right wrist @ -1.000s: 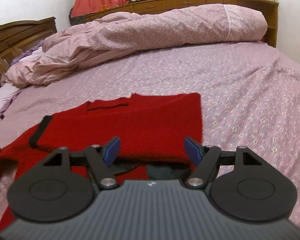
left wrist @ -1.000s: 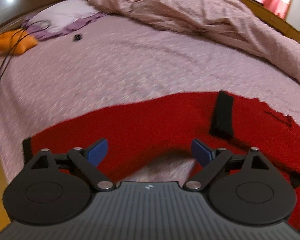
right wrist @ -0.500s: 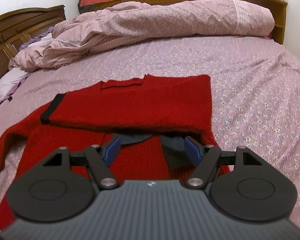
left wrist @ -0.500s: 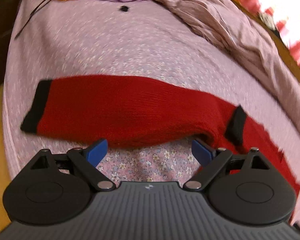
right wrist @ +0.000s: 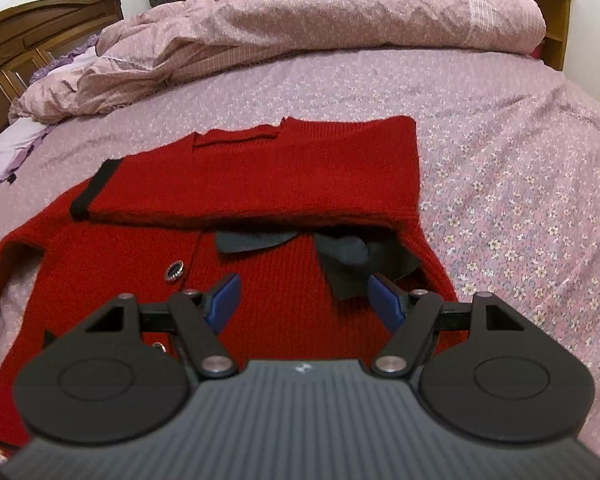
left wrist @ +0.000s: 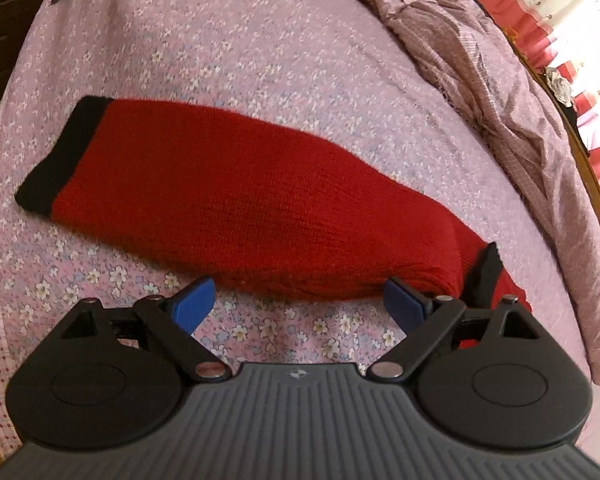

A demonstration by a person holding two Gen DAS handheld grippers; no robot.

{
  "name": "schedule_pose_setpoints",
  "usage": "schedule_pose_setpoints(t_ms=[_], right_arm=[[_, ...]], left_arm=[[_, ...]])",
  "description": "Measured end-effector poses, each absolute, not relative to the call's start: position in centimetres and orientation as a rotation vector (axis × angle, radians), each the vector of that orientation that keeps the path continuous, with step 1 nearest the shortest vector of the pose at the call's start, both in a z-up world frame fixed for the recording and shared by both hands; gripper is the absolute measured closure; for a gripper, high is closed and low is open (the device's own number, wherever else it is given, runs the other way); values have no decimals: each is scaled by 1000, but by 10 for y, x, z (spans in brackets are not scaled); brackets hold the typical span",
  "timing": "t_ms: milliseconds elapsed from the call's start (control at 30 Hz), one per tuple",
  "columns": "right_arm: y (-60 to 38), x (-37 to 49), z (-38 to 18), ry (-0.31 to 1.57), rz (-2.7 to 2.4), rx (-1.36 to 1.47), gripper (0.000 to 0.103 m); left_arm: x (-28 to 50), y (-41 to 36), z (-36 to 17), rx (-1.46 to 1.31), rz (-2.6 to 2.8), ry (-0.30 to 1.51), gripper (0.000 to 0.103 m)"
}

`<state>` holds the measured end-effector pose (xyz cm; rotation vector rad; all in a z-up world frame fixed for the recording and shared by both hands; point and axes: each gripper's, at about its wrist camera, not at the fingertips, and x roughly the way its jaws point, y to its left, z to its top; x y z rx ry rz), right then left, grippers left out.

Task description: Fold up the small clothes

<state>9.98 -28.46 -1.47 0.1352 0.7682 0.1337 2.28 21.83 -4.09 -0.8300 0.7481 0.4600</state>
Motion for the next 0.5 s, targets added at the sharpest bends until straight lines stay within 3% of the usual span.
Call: schedule_pose_setpoints(t_ms=[500], right_arm=[[-286,104,-28,822,116,141,31]], left_arm=[[47,226,-40,-815,554,743,9]])
